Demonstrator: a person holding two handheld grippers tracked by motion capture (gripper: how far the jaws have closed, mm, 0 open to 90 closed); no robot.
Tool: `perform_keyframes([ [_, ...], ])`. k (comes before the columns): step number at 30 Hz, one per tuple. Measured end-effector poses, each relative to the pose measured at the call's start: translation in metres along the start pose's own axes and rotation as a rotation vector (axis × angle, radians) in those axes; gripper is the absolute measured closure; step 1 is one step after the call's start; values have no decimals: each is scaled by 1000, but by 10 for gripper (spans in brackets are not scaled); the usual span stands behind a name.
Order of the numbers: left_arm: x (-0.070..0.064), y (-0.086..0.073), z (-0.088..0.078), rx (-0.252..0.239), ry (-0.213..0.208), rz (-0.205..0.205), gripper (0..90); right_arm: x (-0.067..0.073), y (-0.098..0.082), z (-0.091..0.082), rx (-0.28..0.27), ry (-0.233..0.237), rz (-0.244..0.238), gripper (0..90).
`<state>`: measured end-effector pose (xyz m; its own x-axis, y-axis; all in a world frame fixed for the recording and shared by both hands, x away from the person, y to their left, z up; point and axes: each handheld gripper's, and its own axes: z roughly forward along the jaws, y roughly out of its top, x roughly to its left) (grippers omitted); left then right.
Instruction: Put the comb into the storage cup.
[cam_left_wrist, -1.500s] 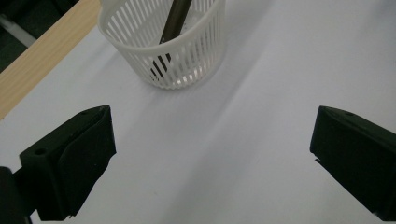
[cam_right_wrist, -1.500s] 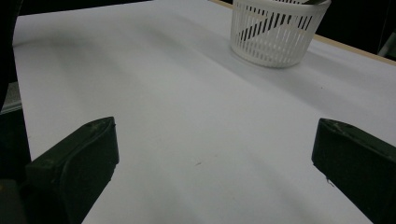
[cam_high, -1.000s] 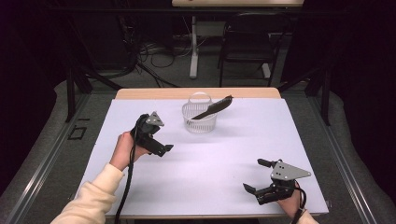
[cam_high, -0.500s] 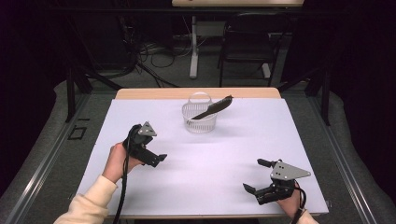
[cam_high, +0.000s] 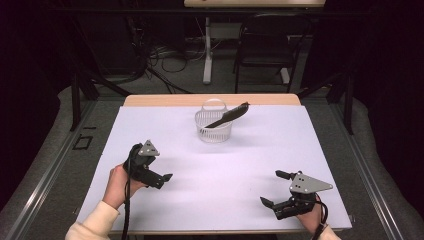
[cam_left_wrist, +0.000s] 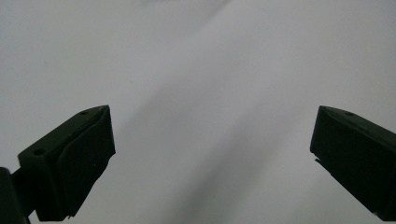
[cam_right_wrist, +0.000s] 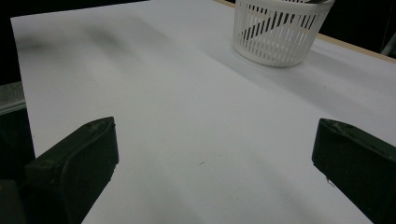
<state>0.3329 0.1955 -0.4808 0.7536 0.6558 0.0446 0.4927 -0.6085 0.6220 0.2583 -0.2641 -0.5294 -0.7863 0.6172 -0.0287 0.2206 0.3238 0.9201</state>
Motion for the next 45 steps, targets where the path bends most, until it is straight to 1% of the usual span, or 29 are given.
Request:
perform_keyframes([
  [2, -1, -4, -2, 0, 8, -2, 2, 0, 0, 0, 0, 2, 4, 1],
  [8, -3, -18, -4, -10, 15, -24, 2, 1, 0, 0, 5, 3, 1, 1],
  [16, -8, -31, -5, -22, 24, -42, 1, 1, 0, 1, 9, 5, -2, 1],
  [17, -10, -32, -6, -29, 28, -42, 1, 1, 0, 1, 10, 6, -2, 1],
  [18, -11, -34, -6, -40, 43, -40, 1, 1, 0, 1, 9, 9, -2, 1],
  [20, -12, -37, -6, -45, 38, -57, 2, 1, 0, 1, 5, 10, 0, 1],
  [22, -14, -40, -5, -47, 37, -57, 1, 1, 0, 0, 9, 10, -1, 1],
  [23, -15, -42, -4, -48, 32, -64, 2, 1, 0, 1, 8, 10, -1, 1],
  [27, -18, -47, -2, -46, 21, -66, 1, 1, 0, 2, 14, 10, -1, 1],
  [29, -19, -49, -1, -45, 25, -66, 1, 1, 0, 2, 16, 11, -3, 1],
  [32, -19, -53, 0, -53, 26, -79, 1, 1, 0, 2, 19, 14, 3, 1],
  [33, -19, -54, 0, -54, 26, -86, 1, 1, 0, 2, 18, 14, -2, 1],
  [36, -21, -57, 0, -51, 27, -84, 1, 1, -1, 2, 21, 16, -2, 1],
  [38, -23, -59, 0, -58, 31, -85, 1, 1, -1, 2, 22, 17, -1, 1],
  [41, -25, -64, 0, -70, 33, -96, 1, 1, -1, 2, 21, 17, -2, 1],
  [43, -26, -67, 0, -69, 31, -105, 1, 1, -1, 2, 23, 17, -1, 0],
  [45, -27, -69, -1, -73, 35, -104, 1, 1, -1, 2, 23, 17, -2, 0],
])
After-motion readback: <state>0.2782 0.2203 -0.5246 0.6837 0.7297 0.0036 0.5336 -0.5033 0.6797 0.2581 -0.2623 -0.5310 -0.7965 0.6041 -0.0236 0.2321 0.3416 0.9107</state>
